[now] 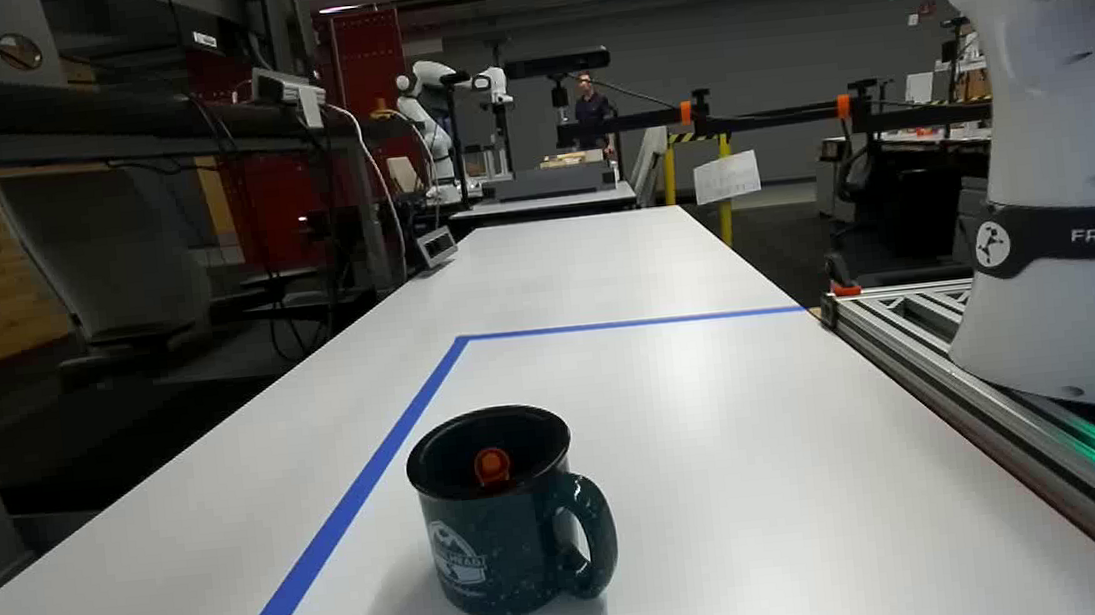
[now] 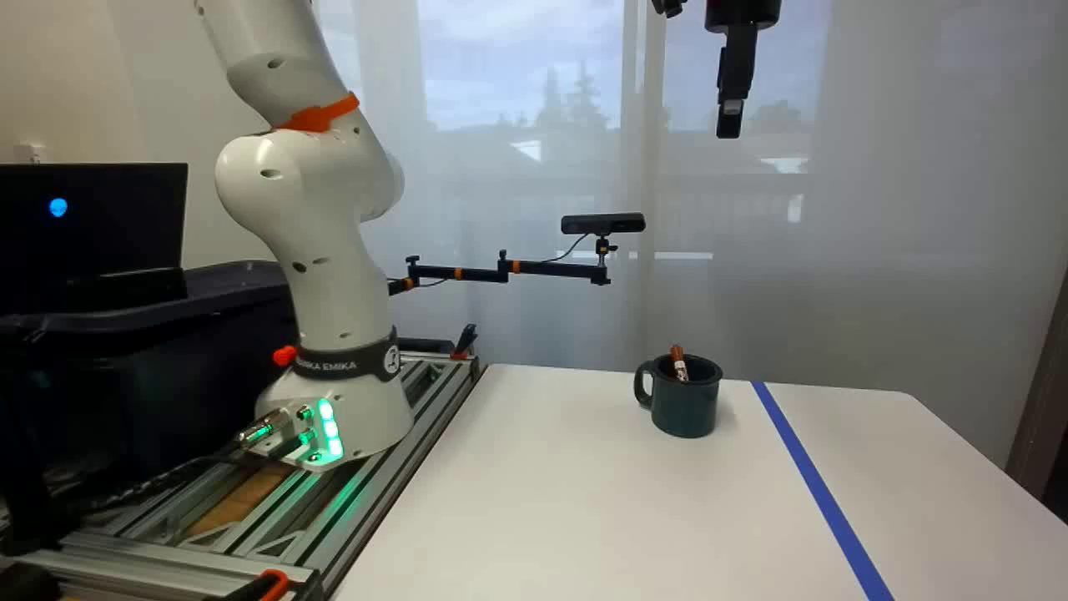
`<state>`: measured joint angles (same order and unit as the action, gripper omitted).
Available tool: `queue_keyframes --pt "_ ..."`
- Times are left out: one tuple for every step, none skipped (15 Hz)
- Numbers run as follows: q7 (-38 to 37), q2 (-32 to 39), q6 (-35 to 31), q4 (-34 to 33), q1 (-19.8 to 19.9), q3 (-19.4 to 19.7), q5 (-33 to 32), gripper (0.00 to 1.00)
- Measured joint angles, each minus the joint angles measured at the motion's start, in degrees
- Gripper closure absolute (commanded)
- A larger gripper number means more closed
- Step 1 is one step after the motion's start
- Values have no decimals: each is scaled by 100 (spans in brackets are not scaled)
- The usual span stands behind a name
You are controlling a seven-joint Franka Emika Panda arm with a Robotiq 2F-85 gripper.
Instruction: Remove the marker from the cup
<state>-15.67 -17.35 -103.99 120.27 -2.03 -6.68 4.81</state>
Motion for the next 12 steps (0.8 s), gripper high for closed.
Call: queue_keyframes --pt "0 1 -5 -4 0 0 0 0" --pt "0 0 -5 -12 0 0 0 0" --pt "0 0 -5 -18 0 0 0 0" --pt "0 0 -5 -19 0 0 0 0" --pt "0 3 -5 -18 0 1 0 0" --pt "0 20 -35 -17 0 5 10 0" --pt "0 62 -82 -17 0 15 54 0" --pt "-3 131 -163 -13 -1 33 192 0" --pt "-6 226 -258 -10 -2 57 406 0" --pt "-6 333 -343 -8 -2 82 625 0" --pt "-7 445 -437 -4 -2 110 842 0" --pt "-7 550 -511 1 -2 142 1064 0"
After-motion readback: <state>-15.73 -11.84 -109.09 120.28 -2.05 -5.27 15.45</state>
